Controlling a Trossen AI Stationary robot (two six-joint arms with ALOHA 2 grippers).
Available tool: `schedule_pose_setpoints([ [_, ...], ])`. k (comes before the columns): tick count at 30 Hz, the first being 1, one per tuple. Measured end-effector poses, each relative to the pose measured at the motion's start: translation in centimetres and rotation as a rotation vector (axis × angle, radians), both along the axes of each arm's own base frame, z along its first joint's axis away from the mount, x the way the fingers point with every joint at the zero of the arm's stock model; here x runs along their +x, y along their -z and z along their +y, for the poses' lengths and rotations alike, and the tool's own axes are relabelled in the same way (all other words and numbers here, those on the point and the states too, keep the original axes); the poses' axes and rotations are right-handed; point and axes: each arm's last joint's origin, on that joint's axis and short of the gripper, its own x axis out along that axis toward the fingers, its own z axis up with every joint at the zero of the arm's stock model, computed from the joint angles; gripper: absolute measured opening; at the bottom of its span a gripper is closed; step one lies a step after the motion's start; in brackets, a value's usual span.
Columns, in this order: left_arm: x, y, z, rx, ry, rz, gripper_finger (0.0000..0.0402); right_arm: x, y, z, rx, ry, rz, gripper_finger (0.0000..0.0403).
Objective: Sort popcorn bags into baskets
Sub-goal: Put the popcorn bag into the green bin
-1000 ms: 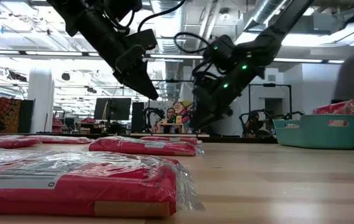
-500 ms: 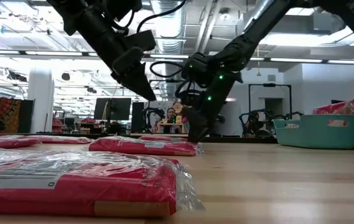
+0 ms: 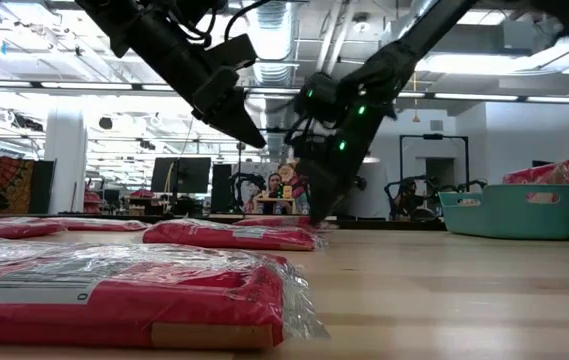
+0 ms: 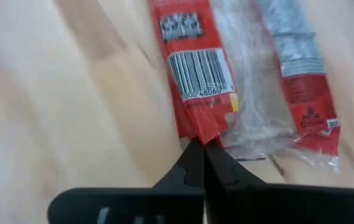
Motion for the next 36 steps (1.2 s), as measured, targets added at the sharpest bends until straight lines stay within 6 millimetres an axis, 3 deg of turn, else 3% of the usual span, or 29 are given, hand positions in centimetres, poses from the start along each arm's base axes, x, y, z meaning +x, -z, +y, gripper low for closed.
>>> schedule_pose_setpoints([
  [5,-0.2,-0.2,-0.3,0.001,0.016,-0.04,0.0138,-2.4,-2.4,1.3,-0.035,-0.006,-0.109,0.0005],
  [8,-1.4,0.1,-0.7,0.001,0.041,-0.134,0.0138,-4.8,-3.7,2.0,-0.05,0.017,-0.205,0.0004],
  [15,-6.9,1.0,-1.0,-0.045,0.047,-0.366,0.0138,-10.0,-5.6,4.3,-0.029,0.017,-0.434,0.0003],
  [20,-9.8,0.8,-1.2,-0.081,0.034,-0.438,0.0138,-12.8,-7.1,7.2,0.003,-0.06,-0.556,0.0003],
  [28,-10.4,1.0,-1.7,-0.088,0.059,-0.435,0.0138,-16.1,-9.5,11.8,0.043,-0.205,-0.731,0.0003],
  [36,-10.3,1.2,-1.8,-0.075,0.041,-0.429,0.0138,-17.2,-10.7,13.4,-0.007,-0.203,-0.786,0.0003],
])
